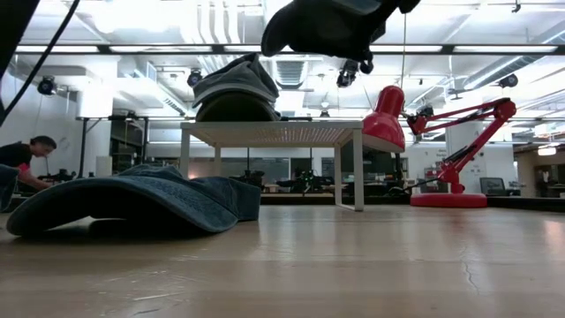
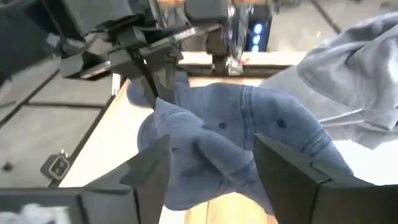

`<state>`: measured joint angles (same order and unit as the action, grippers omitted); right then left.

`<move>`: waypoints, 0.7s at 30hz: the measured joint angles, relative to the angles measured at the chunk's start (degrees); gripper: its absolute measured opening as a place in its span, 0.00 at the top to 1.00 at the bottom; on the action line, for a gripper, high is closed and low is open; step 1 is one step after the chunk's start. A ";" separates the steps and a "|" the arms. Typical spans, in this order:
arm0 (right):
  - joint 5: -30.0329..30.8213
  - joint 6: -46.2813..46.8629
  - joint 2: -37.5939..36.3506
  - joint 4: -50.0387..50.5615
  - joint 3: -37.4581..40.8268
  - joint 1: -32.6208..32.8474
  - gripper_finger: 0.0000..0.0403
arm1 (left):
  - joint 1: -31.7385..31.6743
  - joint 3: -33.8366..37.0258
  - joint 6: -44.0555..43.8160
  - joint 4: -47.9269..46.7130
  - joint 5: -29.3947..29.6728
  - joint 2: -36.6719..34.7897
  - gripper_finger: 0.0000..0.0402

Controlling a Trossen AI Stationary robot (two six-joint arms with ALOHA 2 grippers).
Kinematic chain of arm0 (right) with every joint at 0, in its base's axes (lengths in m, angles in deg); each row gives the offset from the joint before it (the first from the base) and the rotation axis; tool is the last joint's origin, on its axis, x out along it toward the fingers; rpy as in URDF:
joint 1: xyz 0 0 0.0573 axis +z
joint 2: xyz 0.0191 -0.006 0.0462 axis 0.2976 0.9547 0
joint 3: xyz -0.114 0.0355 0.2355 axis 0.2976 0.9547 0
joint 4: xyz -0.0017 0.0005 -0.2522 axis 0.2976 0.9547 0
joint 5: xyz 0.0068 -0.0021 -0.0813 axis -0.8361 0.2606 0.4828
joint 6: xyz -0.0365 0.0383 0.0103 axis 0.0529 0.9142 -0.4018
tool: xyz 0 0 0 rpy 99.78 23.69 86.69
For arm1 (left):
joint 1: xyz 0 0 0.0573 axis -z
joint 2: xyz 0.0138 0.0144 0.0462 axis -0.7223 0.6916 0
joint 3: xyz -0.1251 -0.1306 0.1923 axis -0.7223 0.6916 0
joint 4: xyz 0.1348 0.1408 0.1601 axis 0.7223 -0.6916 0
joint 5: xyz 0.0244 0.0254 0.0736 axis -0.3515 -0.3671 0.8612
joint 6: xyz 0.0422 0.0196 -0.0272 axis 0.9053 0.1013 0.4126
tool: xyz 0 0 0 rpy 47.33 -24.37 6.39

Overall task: Pick & Place hat
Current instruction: Put the top blue cap on the shelf

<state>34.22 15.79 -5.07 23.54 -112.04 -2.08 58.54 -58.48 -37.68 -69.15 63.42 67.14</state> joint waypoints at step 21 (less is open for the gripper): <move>-0.20 -7.80 13.62 9.98 -8.48 2.50 0.20 | -1.16 0.28 5.89 -3.12 4.48 0.82 1.00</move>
<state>34.02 7.99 8.54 33.53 -120.52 0.42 57.37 -58.20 -31.79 -72.27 67.91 67.95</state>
